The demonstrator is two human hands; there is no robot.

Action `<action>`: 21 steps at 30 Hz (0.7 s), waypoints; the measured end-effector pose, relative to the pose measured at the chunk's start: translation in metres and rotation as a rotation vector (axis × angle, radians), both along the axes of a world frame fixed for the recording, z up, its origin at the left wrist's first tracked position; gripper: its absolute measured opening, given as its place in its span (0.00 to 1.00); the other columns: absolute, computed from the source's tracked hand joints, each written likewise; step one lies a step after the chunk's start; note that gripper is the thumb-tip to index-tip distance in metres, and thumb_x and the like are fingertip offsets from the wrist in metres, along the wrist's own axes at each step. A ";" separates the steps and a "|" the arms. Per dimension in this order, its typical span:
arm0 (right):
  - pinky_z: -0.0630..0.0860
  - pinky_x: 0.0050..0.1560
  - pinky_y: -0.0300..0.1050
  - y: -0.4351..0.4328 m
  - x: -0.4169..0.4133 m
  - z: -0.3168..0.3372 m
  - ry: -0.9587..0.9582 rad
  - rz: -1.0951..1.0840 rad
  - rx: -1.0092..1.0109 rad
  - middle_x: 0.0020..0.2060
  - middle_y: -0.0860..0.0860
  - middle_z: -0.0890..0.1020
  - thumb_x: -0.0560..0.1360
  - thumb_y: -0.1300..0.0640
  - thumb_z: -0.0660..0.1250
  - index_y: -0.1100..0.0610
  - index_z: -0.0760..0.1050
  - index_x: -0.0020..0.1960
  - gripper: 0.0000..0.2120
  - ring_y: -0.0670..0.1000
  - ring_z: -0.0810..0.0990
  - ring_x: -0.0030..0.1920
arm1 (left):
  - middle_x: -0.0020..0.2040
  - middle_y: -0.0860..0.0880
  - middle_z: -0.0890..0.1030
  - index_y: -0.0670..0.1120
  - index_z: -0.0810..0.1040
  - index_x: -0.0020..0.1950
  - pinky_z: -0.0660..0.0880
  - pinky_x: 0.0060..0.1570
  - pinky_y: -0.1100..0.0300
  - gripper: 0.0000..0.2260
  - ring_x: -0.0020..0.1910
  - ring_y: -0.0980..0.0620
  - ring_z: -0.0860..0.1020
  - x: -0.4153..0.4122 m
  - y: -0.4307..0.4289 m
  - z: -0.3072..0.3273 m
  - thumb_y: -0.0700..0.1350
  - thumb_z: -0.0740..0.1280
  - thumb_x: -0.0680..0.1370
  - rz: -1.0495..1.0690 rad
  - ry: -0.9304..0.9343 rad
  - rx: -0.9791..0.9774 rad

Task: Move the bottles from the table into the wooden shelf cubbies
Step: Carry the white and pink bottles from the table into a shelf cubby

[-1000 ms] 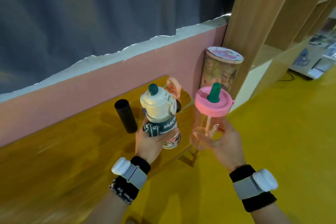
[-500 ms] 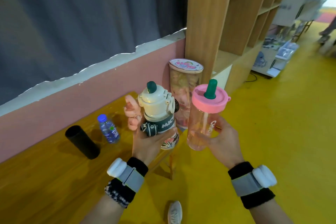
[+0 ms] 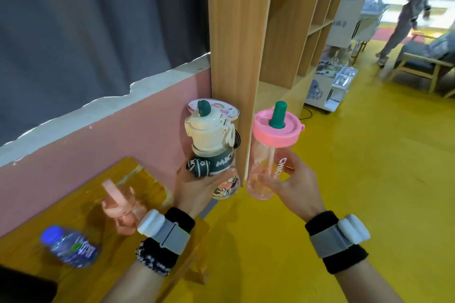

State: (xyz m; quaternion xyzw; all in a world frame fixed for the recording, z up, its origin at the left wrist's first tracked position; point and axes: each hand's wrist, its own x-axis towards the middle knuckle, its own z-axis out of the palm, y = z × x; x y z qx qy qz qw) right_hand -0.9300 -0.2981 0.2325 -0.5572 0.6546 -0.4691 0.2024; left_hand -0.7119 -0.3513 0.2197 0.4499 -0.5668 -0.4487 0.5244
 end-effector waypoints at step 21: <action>0.75 0.54 0.37 -0.165 -0.198 -0.008 -0.020 -0.015 -0.015 0.47 0.37 0.80 0.64 0.49 0.82 0.50 0.78 0.58 0.25 0.38 0.79 0.50 | 0.54 0.55 0.87 0.41 0.81 0.62 0.80 0.59 0.57 0.27 0.57 0.54 0.85 -0.198 -0.160 0.002 0.35 0.83 0.64 0.044 -0.056 0.000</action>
